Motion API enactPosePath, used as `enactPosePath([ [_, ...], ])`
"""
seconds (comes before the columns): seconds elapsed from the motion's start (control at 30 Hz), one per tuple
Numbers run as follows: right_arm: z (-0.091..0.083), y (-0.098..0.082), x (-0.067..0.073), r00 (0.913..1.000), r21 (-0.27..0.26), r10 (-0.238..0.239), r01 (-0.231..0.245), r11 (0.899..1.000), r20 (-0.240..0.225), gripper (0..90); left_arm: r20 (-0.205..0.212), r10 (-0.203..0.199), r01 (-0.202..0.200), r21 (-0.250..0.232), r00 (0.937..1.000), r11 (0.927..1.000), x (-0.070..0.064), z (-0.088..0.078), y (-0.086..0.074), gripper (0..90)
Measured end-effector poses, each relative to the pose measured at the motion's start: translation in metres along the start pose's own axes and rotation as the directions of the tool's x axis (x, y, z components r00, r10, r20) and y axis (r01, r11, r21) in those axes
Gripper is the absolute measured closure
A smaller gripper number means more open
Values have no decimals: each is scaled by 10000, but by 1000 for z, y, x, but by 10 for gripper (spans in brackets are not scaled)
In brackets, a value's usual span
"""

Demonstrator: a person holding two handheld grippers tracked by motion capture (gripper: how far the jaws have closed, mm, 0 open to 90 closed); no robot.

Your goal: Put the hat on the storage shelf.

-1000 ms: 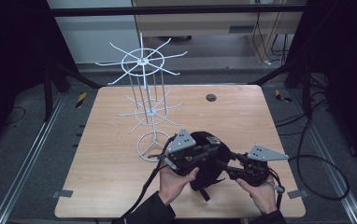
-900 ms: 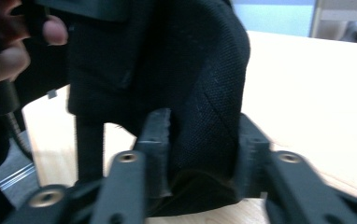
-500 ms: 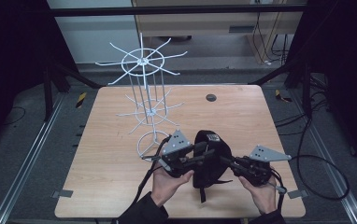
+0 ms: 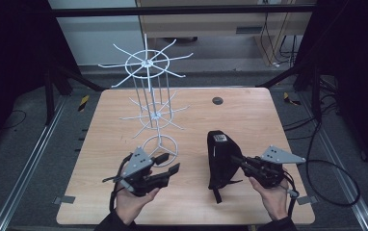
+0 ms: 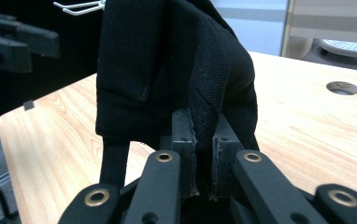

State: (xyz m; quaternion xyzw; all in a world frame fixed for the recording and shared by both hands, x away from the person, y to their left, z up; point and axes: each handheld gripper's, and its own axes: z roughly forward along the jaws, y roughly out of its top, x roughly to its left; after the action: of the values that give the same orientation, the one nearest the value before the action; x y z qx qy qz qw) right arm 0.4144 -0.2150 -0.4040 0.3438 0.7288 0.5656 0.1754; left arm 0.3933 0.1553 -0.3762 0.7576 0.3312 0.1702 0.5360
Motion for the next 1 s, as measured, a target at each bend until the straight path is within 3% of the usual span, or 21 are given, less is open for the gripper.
enactPosePath([
  [0.13,1,4,1,9998,1,-130,130,9999,168,841,-490,-285,295,189,9984,9994,19,-16,-18,472],
  [0.23,1,8,1,9995,-55,-137,139,9999,300,842,-697,-739,751,152,9948,9971,34,-26,-30,464],
  [0.37,0,16,1,9983,-132,-296,303,9995,502,843,-1137,-733,771,297,9908,9966,47,-33,-42,455],
  [0.4,-1,19,1,9979,-212,-286,299,9993,585,843,-1422,-917,982,400,9856,9944,57,-36,-50,453],
  [0.53,-4,29,2,9960,-433,-332,369,9984,831,844,-2100,-1053,1164,412,9720,9923,78,-39,-61,432],
  [0.57,-4,29,2,9960,-433,-332,369,9984,831,844,-2100,-1053,1164,412,9720,9923,78,-39,-61,427],
  [0.6,-7,36,4,9952,-562,-339,392,9976,923,845,-2371,-1194,1320,381,9641,9905,88,-40,-67,422],
  [0.73,-11,49,7,9925,-684,-507,585,9959,1110,847,-2938,-1312,1533,532,9468,9867,109,-41,-80,401],
  [0.8,-14,56,8,9906,-786,-623,721,9943,1215,846,-3328,-1279,1606,726,9343,9844,118,-41,-86,394],
  [0.83,-15,60,9,9897,-841,-681,791,9933,1261,846,-3328,-1279,1606,726,9343,9844,118,-41,-86,391],
  [0.87,-17,64,11,9881,-946,-763,893,9915,1334,846,-3639,-1336,1746,822,9218,9812,127,-43,-91,390],
  [1.0,-21,79,13,9846,-1151,-897,1075,9875,1498,846,-3982,-1558,2065,874,9040,9745,140,-44,-98,381],
])
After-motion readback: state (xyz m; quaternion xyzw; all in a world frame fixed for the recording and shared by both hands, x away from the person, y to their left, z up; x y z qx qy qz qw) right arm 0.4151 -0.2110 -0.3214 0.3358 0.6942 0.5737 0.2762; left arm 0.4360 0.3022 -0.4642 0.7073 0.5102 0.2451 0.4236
